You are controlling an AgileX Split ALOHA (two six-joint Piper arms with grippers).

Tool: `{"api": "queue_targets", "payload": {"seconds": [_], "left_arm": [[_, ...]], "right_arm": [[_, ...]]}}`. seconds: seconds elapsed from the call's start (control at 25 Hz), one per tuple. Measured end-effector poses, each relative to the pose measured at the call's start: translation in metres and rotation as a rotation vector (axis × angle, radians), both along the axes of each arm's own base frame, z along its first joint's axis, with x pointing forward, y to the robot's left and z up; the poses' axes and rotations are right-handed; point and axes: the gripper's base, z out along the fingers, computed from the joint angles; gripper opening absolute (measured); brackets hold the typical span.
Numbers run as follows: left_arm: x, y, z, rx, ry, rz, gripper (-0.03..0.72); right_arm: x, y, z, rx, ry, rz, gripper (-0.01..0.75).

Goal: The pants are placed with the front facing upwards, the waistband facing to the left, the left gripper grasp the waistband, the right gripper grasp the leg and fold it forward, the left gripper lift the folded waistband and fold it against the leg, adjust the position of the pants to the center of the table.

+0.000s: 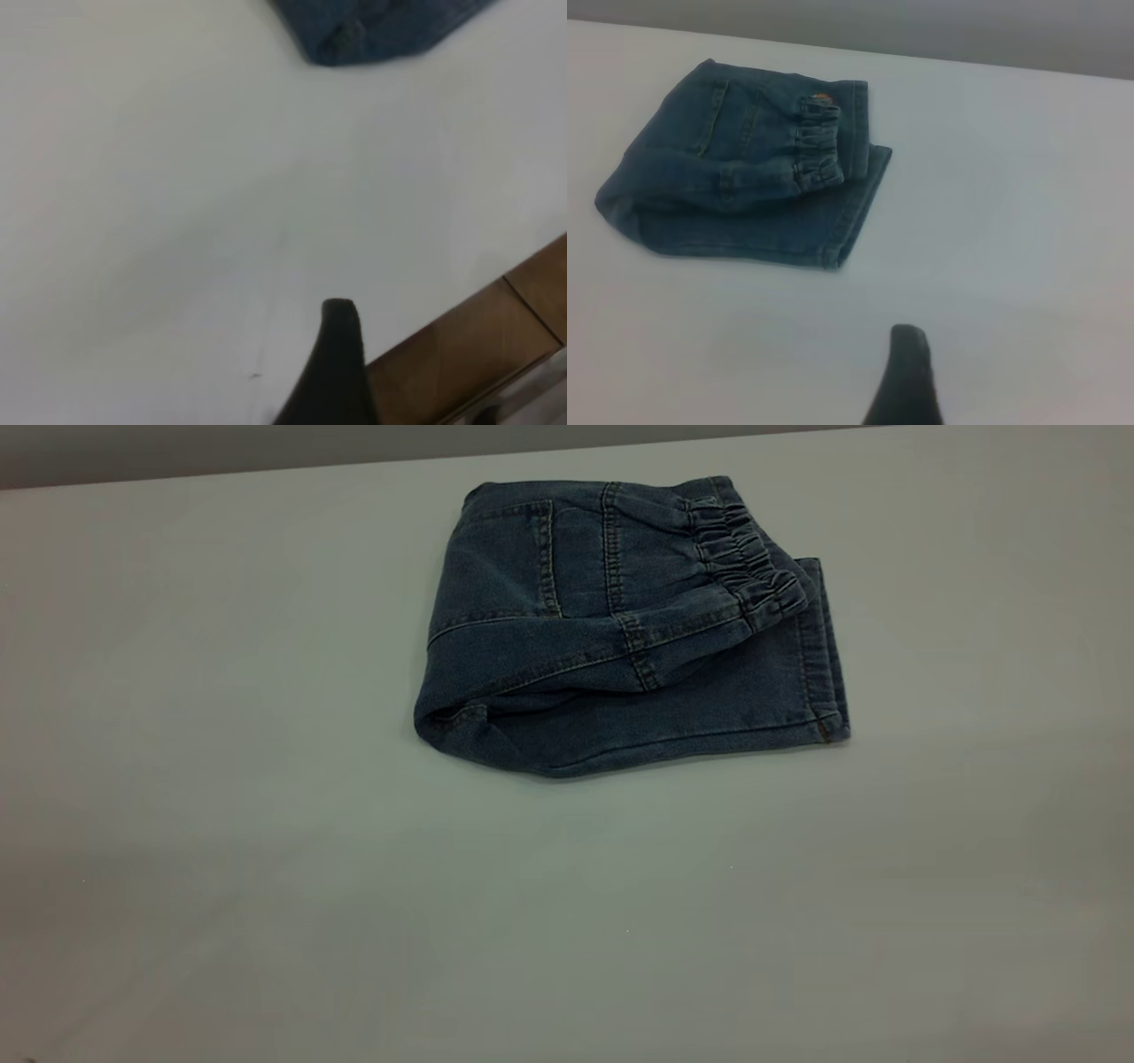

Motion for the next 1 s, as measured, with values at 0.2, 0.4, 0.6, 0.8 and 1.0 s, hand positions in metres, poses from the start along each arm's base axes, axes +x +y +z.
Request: {"api": "queue_targets", "payload": {"seconds": [0.2,0.4,0.6,0.8,1.0], "left_arm": [[0.000,0.000,0.000,0.005,-0.003,0.002,0.580],[0.000,0.001,0.000,0.005,-0.003,0.002,0.580],[0.000,0.001,0.000,0.006,-0.002,0.002,0.580],[-0.006,0.004,0.002,-0.023,-0.039,0.000,0.580],[-0.020,0.014,0.005,-0.069,-0.132,0.100,0.580]], "right_arm": [[0.000,0.000,0.000,0.000,0.000,0.000,0.510],[0.000,0.000,0.000,0.000,0.001,0.000,0.510],[0.000,0.000,0.000,0.000,0.001,0.001,0.510],[0.000,0.000,0.000,0.000,0.001,0.001,0.510],[0.000,0.000,0.000,0.000,0.002,0.001,0.510]]}}
